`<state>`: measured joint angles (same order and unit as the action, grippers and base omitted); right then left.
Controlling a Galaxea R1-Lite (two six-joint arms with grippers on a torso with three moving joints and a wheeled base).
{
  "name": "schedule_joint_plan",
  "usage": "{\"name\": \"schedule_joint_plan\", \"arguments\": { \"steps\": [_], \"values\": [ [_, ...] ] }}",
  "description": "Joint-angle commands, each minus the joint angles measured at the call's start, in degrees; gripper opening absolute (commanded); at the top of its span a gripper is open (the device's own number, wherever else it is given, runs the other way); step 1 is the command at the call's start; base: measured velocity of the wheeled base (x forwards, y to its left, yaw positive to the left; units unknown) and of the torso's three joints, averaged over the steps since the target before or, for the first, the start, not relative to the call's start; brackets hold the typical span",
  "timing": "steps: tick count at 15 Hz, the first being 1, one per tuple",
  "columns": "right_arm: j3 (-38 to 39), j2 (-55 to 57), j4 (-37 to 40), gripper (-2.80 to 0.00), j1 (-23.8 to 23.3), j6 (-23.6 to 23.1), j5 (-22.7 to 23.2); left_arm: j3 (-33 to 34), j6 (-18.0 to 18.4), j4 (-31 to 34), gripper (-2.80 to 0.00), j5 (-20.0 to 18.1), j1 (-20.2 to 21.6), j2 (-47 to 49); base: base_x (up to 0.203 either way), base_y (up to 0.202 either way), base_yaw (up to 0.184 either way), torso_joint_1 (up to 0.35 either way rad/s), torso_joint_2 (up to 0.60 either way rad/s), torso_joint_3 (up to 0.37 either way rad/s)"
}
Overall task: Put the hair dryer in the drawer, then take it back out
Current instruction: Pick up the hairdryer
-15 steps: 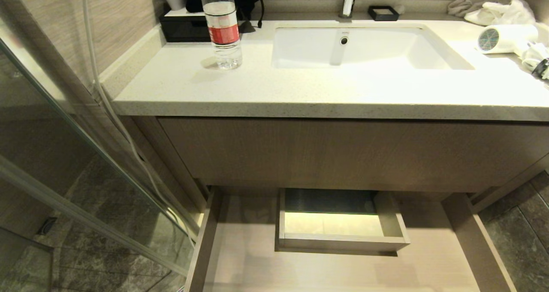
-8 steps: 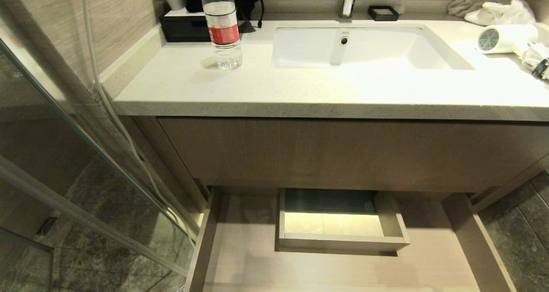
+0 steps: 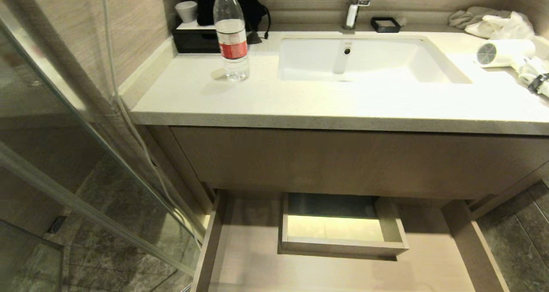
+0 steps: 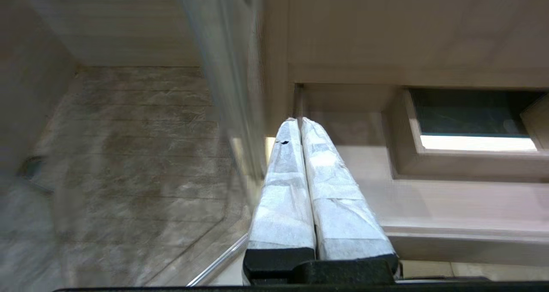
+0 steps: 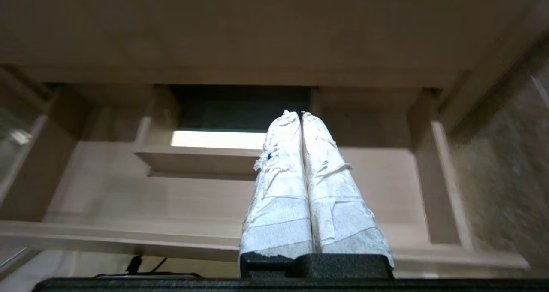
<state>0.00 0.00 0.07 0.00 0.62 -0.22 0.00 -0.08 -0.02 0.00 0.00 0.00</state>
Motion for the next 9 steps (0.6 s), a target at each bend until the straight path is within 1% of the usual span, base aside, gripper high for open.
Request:
{"name": "schedule_joint_plan", "arguments": {
  "steps": [1, 6, 7, 9],
  "values": [
    [0.1, 0.1, 0.0, -2.80, 0.0, 0.0, 0.0, 0.0, 0.0, 0.0, -2.80, 0.0, 0.0, 0.0, 0.000, -0.004, 0.122, 0.219, -0.51, -0.291],
    [0.1, 0.1, 0.0, -2.80, 0.0, 0.0, 0.0, 0.0, 0.0, 0.0, -2.80, 0.0, 0.0, 0.0, 0.000, -0.006, 0.172, 0.246, -0.55, -0.308],
    [0.1, 0.1, 0.0, -2.80, 0.0, 0.0, 0.0, 0.0, 0.0, 0.0, -2.80, 0.0, 0.0, 0.0, 0.000, -0.009, 0.164, 0.149, -0.32, -0.179],
    [0.1, 0.1, 0.0, -2.80, 0.0, 0.0, 0.0, 0.0, 0.0, 0.0, -2.80, 0.0, 0.0, 0.0, 0.000, -0.004, 0.112, 0.071, -0.13, -0.076]
  ]
}}
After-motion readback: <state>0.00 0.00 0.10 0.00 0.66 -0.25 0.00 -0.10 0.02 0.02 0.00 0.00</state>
